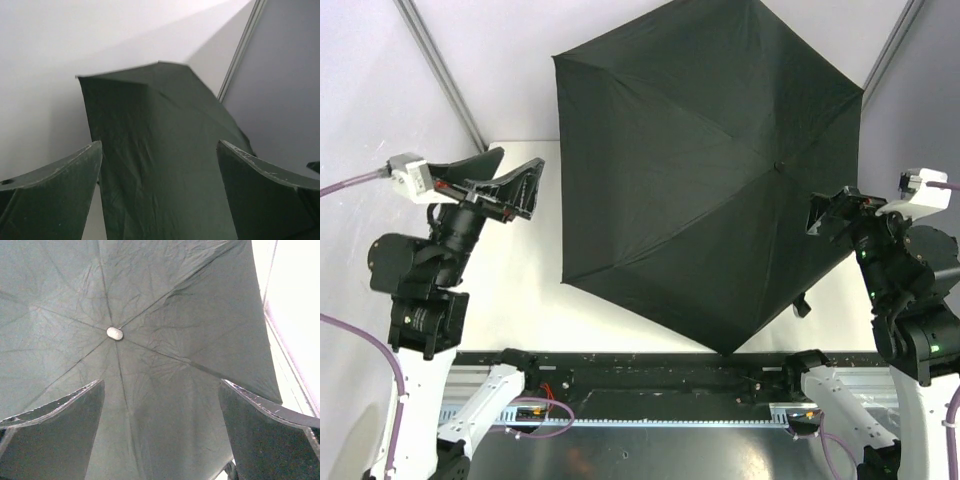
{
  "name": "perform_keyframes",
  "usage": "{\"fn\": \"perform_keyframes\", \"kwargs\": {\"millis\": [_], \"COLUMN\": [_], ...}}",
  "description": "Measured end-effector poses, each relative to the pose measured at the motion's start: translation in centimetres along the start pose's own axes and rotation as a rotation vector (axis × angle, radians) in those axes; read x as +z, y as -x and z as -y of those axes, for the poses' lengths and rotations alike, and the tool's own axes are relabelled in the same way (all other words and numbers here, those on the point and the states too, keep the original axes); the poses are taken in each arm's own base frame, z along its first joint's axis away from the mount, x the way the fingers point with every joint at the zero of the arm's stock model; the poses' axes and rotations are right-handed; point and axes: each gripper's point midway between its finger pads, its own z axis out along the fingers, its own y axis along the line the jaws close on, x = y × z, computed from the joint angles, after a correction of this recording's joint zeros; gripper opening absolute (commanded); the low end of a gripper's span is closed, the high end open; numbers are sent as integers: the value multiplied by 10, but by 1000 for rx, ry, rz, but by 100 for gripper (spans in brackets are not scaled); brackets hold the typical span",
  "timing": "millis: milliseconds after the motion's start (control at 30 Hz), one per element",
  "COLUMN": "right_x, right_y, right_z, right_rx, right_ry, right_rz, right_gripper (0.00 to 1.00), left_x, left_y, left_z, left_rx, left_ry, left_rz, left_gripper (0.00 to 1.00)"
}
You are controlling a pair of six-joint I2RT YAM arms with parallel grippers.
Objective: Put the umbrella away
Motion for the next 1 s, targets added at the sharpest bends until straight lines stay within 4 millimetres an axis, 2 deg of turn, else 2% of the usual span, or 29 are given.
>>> {"fn": "perform_keyframes", "kwargs": {"millis": [100,300,500,633,700,767,800,900,1000], "right_x": [-4,-7,-8,-6,-4,-3,-2,1,4], "right_y": [3,4,3,-2,-6,-10,-13,-23,-31], "right_z": [4,3,-2,-14,-24,-34,-39,-51,-55], "right_rx": [4,-3,-11,-22,-31,-36,-36,-38,-36], "right_ry": [-23,-16,12,79,135,192,220,285,306], "right_rz": [15,21,16,-9,-31,-53,-64,-101,-129], "right_gripper": [99,99,99,99,99,99,99,99,99], "left_x": [5,25,23,29,34,37,36,36,40], "left_y": [-17,-31,-82,-113,-136,-166,-170,-198,-210], "left_z": [-9,-39,-75,-96,-106,-106,-109,-99,-86], "left_rx": [-14,31,65,1,-65,-167,-182,-307,-394], "left_ry": [36,205,321,337,320,259,259,158,59], "left_rz": [-79,-211,-393,-494,-553,-612,-620,-655,-650], "left_gripper": [99,99,99,99,99,99,99,99,99]}}
